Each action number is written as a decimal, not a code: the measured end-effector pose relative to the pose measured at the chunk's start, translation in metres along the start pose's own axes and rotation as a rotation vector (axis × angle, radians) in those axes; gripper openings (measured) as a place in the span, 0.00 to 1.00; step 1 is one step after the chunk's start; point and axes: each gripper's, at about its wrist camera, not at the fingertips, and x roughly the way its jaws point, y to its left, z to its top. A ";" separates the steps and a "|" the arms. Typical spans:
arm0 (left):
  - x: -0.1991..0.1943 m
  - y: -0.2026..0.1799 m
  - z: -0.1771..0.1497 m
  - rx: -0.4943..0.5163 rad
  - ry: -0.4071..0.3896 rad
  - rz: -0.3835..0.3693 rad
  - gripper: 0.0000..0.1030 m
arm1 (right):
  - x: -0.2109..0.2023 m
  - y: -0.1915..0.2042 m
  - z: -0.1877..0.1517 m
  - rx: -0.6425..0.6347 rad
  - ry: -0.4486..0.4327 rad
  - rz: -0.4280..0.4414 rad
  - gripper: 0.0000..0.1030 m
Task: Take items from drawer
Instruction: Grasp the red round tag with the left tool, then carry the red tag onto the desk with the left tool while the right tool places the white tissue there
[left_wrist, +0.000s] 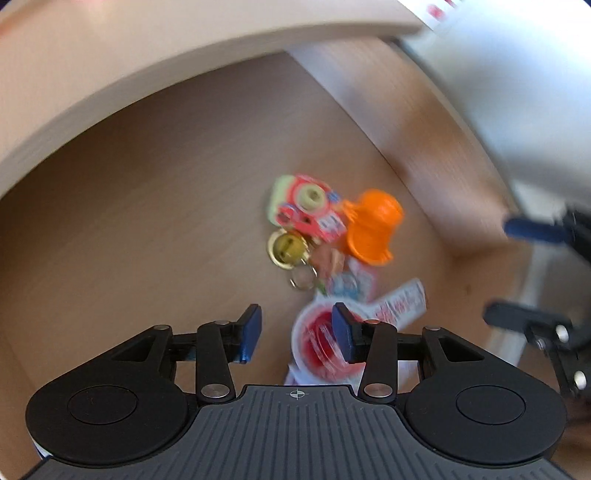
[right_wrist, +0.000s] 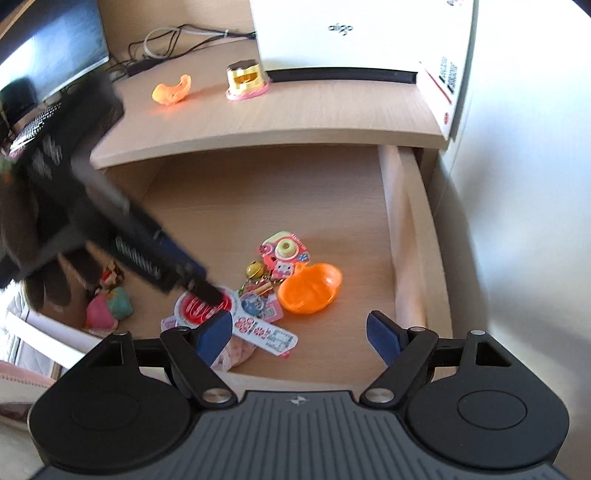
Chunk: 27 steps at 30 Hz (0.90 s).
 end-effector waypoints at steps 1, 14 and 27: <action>0.001 0.005 -0.001 -0.047 -0.001 -0.028 0.44 | -0.001 -0.002 0.001 0.010 -0.001 0.001 0.78; -0.003 -0.030 -0.023 0.058 -0.052 -0.037 0.32 | -0.011 -0.018 0.010 0.049 0.000 -0.049 0.78; -0.079 0.023 -0.057 -0.137 -0.256 0.018 0.16 | 0.021 -0.005 0.041 -0.022 0.040 -0.038 0.78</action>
